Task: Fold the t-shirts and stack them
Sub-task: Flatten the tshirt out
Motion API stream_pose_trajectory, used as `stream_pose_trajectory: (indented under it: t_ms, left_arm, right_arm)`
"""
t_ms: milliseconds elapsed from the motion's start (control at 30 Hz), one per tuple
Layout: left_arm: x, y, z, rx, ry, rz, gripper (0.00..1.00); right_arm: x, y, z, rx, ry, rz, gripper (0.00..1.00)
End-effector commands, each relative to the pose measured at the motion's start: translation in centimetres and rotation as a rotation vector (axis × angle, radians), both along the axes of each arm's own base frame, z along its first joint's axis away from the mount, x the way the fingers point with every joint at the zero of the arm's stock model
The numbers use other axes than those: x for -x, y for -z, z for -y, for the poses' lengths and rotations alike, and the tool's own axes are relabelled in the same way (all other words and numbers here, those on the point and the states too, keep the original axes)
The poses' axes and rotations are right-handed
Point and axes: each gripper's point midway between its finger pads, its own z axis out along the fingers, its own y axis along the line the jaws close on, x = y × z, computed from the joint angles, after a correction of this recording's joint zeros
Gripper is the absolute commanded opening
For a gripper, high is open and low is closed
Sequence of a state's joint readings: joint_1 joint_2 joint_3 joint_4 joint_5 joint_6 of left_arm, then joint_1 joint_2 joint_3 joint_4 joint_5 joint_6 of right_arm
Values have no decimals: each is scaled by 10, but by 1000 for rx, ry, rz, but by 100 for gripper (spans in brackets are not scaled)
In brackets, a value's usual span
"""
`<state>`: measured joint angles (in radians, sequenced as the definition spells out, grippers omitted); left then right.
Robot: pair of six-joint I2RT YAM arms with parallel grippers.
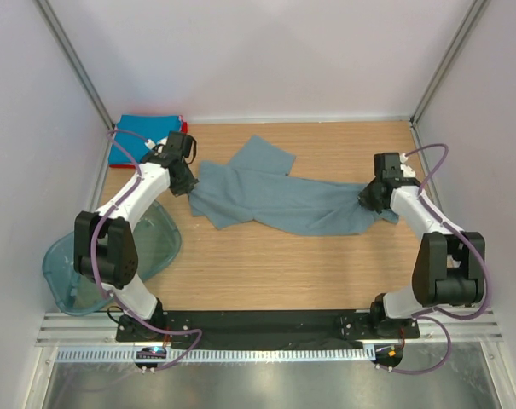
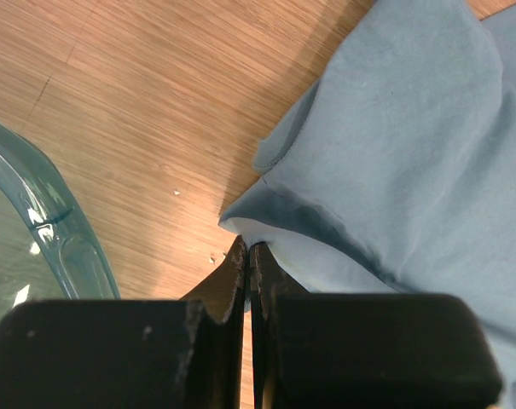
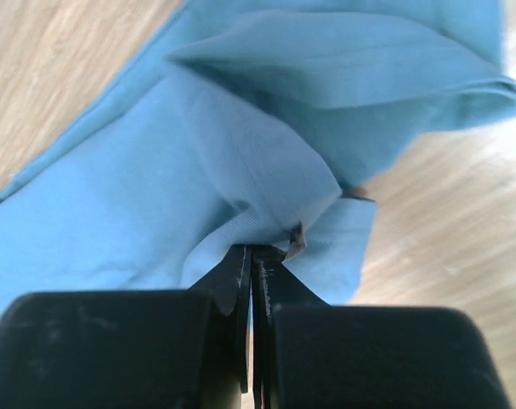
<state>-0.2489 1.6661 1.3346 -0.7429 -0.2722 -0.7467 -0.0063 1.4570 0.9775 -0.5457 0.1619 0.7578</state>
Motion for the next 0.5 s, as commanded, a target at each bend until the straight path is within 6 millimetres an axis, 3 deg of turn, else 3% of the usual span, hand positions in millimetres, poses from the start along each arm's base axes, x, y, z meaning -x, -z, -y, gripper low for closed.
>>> stream_pose_trajectory:
  t_ms: [0,67,100,133,167,200,267,300,467]
  left_arm:
    - [-6,-22,-6,-28,-12,70,0]
    - [-4,-23,-6,-33,-16,68,0]
    - [-3,-24,-6,-33,-17,68,0]
    - [-1,-25,-7,-33,-21,65,0]
    - [1,-27,-7,-28,-22,69,0]
    - [1,-28,-7,-25,-23,73,0]
    - [4,-32,-6,-18,-22,78,0]
    - [5,-33,-6,-20,-24,82,0]
    - [14,-33,-9,-25,-23,81,0]
  right_arm:
    - [-38,-14,-36,-53,-113,166,1]
    - [-47,-31,-39,-10,-101,183,1]
    - [-36,-32,-37,6,-88,131,1]
    - [-37,-45,-34,16,-60,135,1]
    - [-30,-53,-16,72,40,123,1]
    - [-1,-47,-5,112,76,7,1]
    - [17,-60,12,162,139,-44,1]
    - [43,-59,21,201,162,-137,1]
    - [86,-71,30,260,128,-304,1]
